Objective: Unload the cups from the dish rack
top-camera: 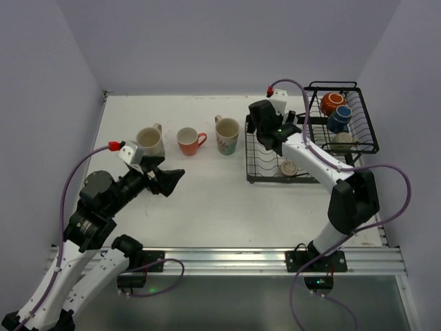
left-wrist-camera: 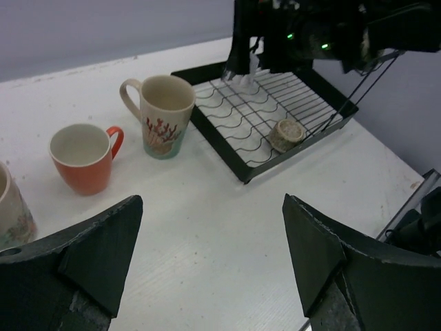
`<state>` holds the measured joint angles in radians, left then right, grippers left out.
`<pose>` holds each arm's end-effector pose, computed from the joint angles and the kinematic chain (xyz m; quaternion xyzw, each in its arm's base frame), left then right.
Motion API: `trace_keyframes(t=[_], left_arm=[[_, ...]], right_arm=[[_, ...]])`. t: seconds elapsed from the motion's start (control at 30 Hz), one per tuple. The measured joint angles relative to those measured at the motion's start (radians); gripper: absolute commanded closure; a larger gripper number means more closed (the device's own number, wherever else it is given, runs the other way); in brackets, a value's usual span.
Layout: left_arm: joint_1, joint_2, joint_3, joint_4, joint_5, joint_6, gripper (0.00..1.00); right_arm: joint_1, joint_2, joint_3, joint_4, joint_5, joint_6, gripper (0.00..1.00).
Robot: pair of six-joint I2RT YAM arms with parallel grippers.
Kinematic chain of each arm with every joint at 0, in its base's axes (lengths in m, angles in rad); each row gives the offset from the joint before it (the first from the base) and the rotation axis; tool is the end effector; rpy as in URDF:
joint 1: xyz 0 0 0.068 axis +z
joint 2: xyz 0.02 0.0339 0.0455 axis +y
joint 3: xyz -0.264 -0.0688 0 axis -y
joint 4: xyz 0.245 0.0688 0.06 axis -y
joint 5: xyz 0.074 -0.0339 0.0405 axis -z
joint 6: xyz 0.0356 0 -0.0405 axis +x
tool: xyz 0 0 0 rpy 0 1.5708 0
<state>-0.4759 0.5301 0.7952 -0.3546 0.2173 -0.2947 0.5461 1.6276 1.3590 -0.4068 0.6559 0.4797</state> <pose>0.1043 -0.0624 0.3594 0.1393 0.7241 -0.3263 0.5915 0.3248 0.1720 0.3060 0.1110 0.8576 -0.0519 0.4996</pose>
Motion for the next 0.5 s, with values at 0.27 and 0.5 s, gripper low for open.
trace_keyframes(t=[0.27, 0.5], left_arm=[[-0.167, -0.089, -0.09, 0.072, -0.02, 0.002, 0.13], [-0.304, -0.136, -0.108, 0.052, -0.103, 0.028, 0.13]], right_arm=[[-0.003, 0.196, 0.143, -0.047, 0.238, 0.158, 0.01], [-0.066, 0.311, 0.231, -0.129, 0.304, 0.305, 0.01]])
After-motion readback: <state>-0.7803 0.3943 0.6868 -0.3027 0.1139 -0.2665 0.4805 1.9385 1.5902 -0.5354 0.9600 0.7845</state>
